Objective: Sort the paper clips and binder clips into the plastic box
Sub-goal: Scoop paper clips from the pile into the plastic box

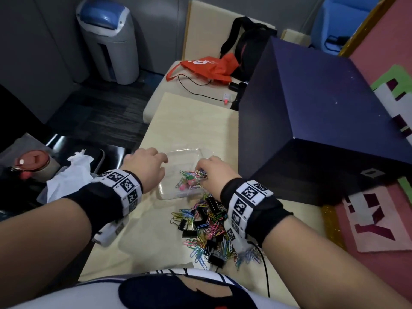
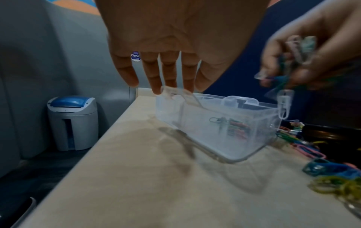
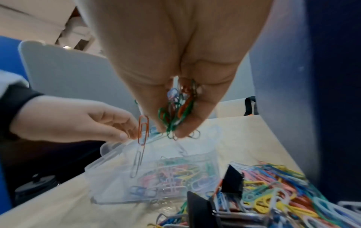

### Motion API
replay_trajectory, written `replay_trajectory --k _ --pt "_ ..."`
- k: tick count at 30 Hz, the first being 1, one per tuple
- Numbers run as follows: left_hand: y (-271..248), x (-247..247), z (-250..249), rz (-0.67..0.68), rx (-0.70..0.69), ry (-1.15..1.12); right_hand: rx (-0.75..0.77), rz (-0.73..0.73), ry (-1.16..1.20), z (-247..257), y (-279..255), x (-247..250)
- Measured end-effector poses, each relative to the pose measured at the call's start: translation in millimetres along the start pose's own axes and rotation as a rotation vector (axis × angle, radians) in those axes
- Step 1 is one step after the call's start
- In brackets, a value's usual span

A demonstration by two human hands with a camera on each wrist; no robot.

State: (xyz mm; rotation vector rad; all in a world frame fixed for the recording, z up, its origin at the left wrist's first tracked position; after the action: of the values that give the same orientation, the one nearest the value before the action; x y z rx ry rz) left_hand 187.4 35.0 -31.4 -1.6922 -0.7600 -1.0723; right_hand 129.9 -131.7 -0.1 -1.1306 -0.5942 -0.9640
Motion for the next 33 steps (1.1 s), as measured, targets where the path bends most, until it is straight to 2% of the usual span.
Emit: replay_trajectory --k 4,9,11,13,17,21,24,26,29,33 --pt "-4 -1 -2 0.006 0.011 -0.014 0.009 0.002 0.02 8 9 1" --pt "-10 5 -19 -0.059 -0.017 0.045 -0.062 0.001 0.045 -19 -16 1" --pt "-16 7 -40 -0.1 -0.111 0.072 -0.142 0.027 0.065 -43 -31 -6" --pt "-24 5 -70 -0.111 -0.257 0.102 -0.259 0.117 0.034 -71 -46 -15" --pt "-37 -17 -135 0.016 -0.533 0.186 -0.502 0.229 -0.033 -124 -76 -28" --pt "-46 -41 -184 0.107 -0.681 0.268 -0.649 0.319 -0.065 -152 -106 -48" --pt "-42 -55 -208 0.121 -0.684 0.287 -0.74 0.373 -0.025 -161 -123 -68" --pt "-34 -64 -218 0.174 -0.627 0.313 -0.744 0.366 0.016 -163 -130 -79" --pt "-23 -76 -222 0.278 -0.486 0.407 -0.645 0.256 0.095 -161 -128 -84" --pt "-16 -76 -231 0.305 -0.463 0.419 -0.534 0.147 0.178 -159 -119 -85"
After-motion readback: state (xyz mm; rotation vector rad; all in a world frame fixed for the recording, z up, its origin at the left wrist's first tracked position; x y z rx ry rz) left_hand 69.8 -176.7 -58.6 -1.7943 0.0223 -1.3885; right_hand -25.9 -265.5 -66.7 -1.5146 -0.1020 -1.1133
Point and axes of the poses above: each hand's wrist, its own y-axis towards the middle knuckle, its own x-axis out of the back of the hand, z = x × y, the point moved 6 cm from there along y, towards the middle knuckle, and after that the axes turned 9 degrees about z, right-handed, at the moved point
